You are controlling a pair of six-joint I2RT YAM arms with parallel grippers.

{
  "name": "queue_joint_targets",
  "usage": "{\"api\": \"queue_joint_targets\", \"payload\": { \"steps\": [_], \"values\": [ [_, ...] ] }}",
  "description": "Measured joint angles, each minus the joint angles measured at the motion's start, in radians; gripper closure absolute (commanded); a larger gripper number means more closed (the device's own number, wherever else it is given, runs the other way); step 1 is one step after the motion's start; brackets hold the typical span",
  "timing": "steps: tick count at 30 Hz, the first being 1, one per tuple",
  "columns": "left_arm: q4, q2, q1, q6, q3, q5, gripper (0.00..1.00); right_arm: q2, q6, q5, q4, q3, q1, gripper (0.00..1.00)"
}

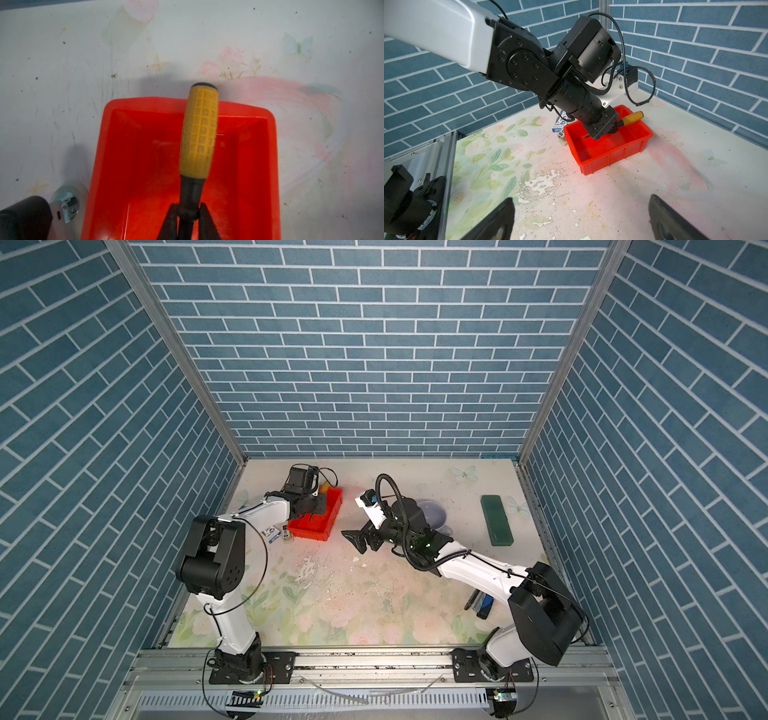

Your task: Put the screwdriver in the bin

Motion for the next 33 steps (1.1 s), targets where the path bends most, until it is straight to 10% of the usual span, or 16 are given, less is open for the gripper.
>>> {"api": "queue_joint_targets", "payload": {
  "steps": [10,15,24,33],
  "values": [
    [-0.048,0.044,0.004,-0.037,0.033,0.004,0.97,0.001,-0.016,0.041,-0.023,0.000,0.003,0.01],
    [-0.058,0.045,0.005,-0.040,0.035,0.004,0.78,0.001,-0.018,0.053,-0.023,0.000,0.003,0.01],
    [-0.074,-0.002,0.005,-0.041,0.027,0.008,0.99,0.001,-0.018,0.067,-0.022,0.000,0.003,0.01],
    [-0.072,-0.074,0.007,-0.055,-0.016,0.005,0.87,0.001,-0.018,0.078,-0.021,0.000,0.003,0.01]
  ]
}}
